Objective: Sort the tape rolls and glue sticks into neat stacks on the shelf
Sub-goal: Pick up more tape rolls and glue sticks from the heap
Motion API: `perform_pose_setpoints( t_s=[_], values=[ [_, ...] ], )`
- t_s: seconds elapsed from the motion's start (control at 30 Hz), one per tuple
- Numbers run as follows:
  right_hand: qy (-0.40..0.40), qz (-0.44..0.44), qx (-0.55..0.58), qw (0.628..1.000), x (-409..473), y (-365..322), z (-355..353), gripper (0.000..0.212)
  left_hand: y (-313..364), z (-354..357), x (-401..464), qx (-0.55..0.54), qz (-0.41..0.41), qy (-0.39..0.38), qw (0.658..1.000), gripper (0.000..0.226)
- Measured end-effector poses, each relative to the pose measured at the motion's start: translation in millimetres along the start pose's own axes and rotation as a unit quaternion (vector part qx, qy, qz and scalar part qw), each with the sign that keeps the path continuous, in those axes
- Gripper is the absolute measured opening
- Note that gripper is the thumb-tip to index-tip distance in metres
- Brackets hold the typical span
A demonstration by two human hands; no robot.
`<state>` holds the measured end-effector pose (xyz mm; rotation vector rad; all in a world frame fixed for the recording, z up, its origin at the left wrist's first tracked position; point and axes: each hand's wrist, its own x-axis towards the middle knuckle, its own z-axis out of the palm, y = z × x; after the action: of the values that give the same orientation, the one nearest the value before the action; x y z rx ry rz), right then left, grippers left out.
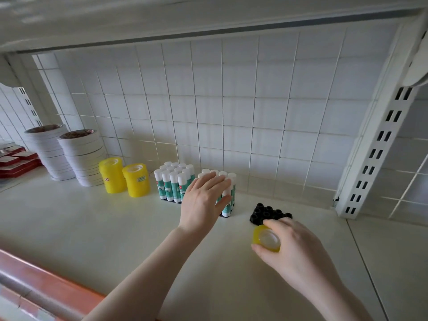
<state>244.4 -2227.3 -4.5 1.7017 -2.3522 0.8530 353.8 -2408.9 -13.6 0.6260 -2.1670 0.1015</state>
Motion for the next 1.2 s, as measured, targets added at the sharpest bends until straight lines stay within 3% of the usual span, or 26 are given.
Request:
perform_pose_setpoints(
  t_s=[0.23,0.53,0.73,0.9,1.1,1.2],
  values=[
    [0.018,-0.007,-0.001,1.0,2.0,-5.2,-5.8,0.05,-2.7,-22.3,1.6,0.015,0.009,-0.057,0.998,0.038],
    [0.041,-0.023,-0.034,0.998,20.3,-51.5,6.0,0.041,-53.1,-85.2,-14.5,0.053,-0.036,0.076,0.995,0.029],
    [0.043,-0.036,-0.015,0.998,47.2,-118.8,38.8,0.037,-128.1,-127.3,-47.3,0.067,-0.085,0.102,0.989,0.029],
    [0.055,-0.034,-0.013,0.998,81.9,-185.8,75.7,0.032,-207.8,-162.7,-70.6,0.058,-0.11,0.082,0.989,0.031],
    [0.074,-0.012,-0.009,0.997,128.9,-243.0,105.1,0.047,-283.3,-178.8,-86.0,0.039,-0.139,0.021,0.989,0.035],
    [0.05,0.006,-0.013,0.999,150.9,-260.6,115.6,0.051,-301.6,-171.0,-93.8,0.015,-0.174,-0.008,0.985,0.019]
  ],
)
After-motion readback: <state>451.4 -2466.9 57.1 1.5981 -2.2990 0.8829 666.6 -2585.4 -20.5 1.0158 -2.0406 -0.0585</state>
